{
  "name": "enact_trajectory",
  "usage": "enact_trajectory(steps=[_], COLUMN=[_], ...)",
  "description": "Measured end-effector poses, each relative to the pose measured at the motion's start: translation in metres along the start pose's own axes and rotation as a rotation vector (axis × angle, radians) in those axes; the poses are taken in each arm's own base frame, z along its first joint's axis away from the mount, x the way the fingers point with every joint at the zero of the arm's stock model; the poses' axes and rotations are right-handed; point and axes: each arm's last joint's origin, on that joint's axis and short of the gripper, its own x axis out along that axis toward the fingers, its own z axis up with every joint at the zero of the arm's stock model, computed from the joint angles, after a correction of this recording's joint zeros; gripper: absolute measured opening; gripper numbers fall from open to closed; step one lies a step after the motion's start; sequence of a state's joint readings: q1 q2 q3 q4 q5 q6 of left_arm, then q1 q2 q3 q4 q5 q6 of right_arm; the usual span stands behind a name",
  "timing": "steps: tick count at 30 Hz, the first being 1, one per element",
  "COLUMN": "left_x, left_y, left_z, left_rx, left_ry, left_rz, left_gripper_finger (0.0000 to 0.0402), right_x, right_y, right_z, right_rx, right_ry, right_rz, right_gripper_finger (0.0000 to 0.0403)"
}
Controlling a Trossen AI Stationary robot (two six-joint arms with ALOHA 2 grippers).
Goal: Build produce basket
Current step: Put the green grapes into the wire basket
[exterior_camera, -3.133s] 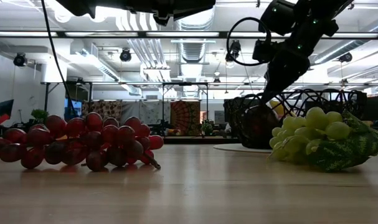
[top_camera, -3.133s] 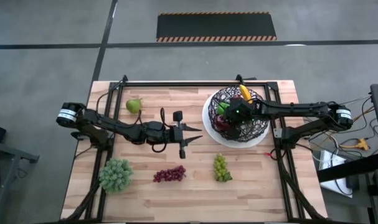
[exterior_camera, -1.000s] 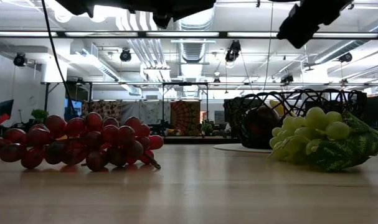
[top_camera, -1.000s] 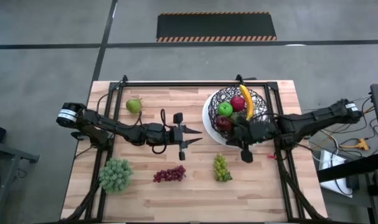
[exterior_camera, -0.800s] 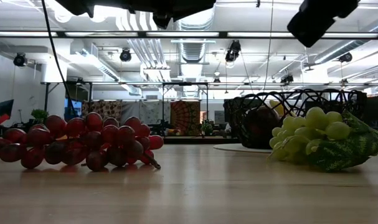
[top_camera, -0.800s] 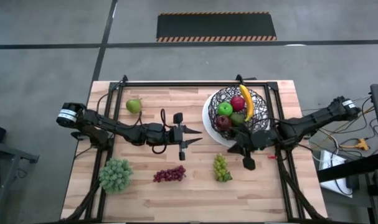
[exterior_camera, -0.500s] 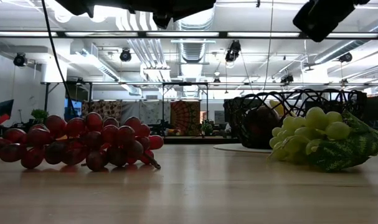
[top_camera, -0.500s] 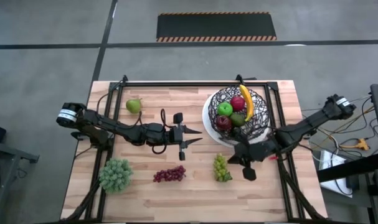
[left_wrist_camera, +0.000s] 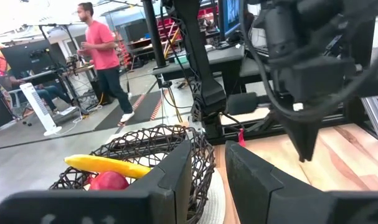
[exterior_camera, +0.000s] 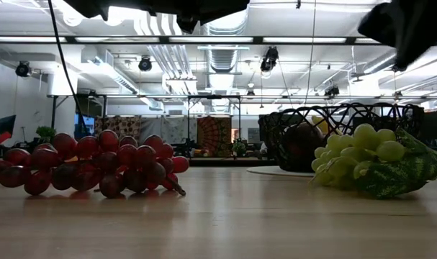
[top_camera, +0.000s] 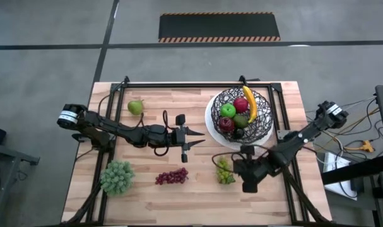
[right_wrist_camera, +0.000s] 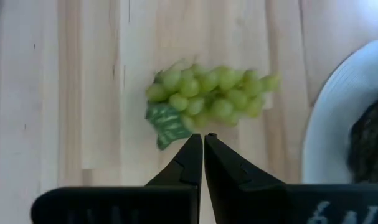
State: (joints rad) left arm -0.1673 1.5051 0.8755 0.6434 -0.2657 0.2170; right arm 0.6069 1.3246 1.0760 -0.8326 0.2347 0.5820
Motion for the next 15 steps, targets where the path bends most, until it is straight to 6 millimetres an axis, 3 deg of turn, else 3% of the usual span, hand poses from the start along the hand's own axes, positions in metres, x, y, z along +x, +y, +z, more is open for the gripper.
enact_trajectory(steps=[6, 15], left_x=[0.000, 0.000], left_y=[0.000, 0.000], left_z=[0.000, 0.000], left_rx=[0.001, 0.001], left_ry=[0.000, 0.000], left_rz=[0.000, 0.000], left_gripper_finger=[0.0081, 0.0081], right_x=[0.015, 0.050], right_y=[0.017, 0.041], right_z=[-0.009, -0.019], right_rx=[0.109, 0.100], right_ry=[0.063, 0.086], right_rz=[-0.007, -0.071], right_gripper_finger=[0.0043, 0.0194])
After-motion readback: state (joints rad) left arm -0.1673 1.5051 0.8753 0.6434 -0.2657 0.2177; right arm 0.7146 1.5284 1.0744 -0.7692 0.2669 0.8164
